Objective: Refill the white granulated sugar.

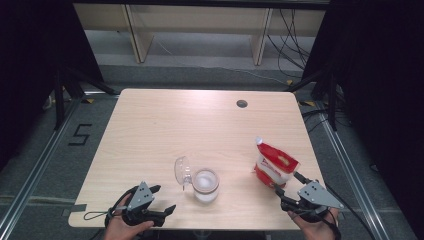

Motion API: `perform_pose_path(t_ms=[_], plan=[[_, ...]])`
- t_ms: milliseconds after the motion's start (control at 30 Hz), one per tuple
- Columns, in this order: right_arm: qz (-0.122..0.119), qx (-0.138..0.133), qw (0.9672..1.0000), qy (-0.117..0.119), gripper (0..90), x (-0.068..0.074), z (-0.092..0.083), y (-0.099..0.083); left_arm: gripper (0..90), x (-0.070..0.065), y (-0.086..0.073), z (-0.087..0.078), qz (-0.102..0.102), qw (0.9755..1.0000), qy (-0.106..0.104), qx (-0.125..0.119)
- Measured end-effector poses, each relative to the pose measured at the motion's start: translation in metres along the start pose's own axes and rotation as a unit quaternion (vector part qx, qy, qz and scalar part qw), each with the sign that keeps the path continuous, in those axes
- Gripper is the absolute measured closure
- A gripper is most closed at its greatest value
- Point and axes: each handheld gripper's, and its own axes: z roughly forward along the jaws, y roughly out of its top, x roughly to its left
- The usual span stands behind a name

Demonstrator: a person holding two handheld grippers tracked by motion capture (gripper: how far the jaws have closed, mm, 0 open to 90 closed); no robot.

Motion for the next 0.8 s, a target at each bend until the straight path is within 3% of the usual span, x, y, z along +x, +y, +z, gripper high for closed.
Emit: perform_pose_path(t_ms=[33,67,133,233,300,333,400,433,467,500,533,567,600,633,667,700,800], plan=[[-0.007,-0.002,1.0000,0.001,28.8,-0.002,0.000,0.000,18.3,-0.001,0.000,0.000,-0.003,1.0000,0.006,-0.002],[0.002,0.005,0.9999,0.009,28.6,-0.001,0.000,-0.001,18.3,-0.002,0.000,0.000,-0.005,1.0000,-0.002,-0.001],[0.002,0.002,1.0000,0.005,26.2,-0.001,-0.001,-0.003,18.3,0.001,0.001,0.000,0.010,0.9999,0.004,0.000],[0.007,0.004,0.9999,0.010,20.5,0.000,0.000,-0.006,18.2,-0.002,0.001,0.001,-0.008,1.0000,0.003,-0.001],[0.029,0.014,0.9994,0.014,17.4,0.004,-0.002,-0.008,18.2,-0.001,0.002,0.002,0.001,1.0000,0.000,0.000],[0.012,0.009,0.9998,0.016,16.6,0.002,-0.002,-0.008,18.2,-0.001,0.002,0.002,-0.007,1.0000,0.002,-0.003],[0.017,0.012,0.9995,0.023,16.5,0.003,-0.002,-0.010,18.2,-0.002,0.003,0.004,-0.018,0.9998,-0.004,-0.005],[0.013,0.006,0.9998,0.017,16.3,0.003,-0.001,-0.011,18.2,0.000,0.004,0.004,-0.009,1.0000,0.000,-0.004],[0.013,0.016,0.9994,0.027,15.9,0.003,-0.002,-0.012,18.2,0.000,0.004,0.003,-0.007,1.0000,-0.001,-0.002],[0.009,0.015,0.9997,0.019,15.8,0.004,-0.002,-0.013,18.3,-0.002,0.004,0.003,-0.021,0.9997,-0.007,-0.007],[0.007,0.025,0.9992,0.029,15.8,0.005,-0.002,-0.013,18.2,-0.002,0.004,0.003,-0.020,0.9998,-0.006,-0.005],[0.003,0.025,0.9993,0.028,15.9,0.005,-0.002,-0.013,18.3,0.000,0.005,0.002,-0.007,0.9999,0.012,-0.005],[-0.011,0.019,0.9995,0.023,15.9,0.004,-0.001,-0.013,18.2,0.001,0.004,0.002,-0.006,1.0000,-0.007,-0.002],[-0.010,0.016,0.9994,0.028,16.0,0.005,0.000,-0.014,18.2,0.002,0.005,0.001,-0.001,0.9999,0.009,-0.005],[-0.007,0.018,0.9994,0.030,16.0,0.006,-0.001,-0.014,18.2,-0.001,0.004,0.001,-0.018,0.9998,-0.001,-0.009],[-0.006,0.023,0.9994,0.026,15.9,0.006,-0.001,-0.015,18.2,0.002,0.005,0.000,0.008,0.9997,0.021,-0.010],[0.010,0.035,0.9990,0.024,16.0,0.009,-0.002,-0.018,18.2,0.003,0.006,0.000,0.016,0.9997,0.016,-0.013]])
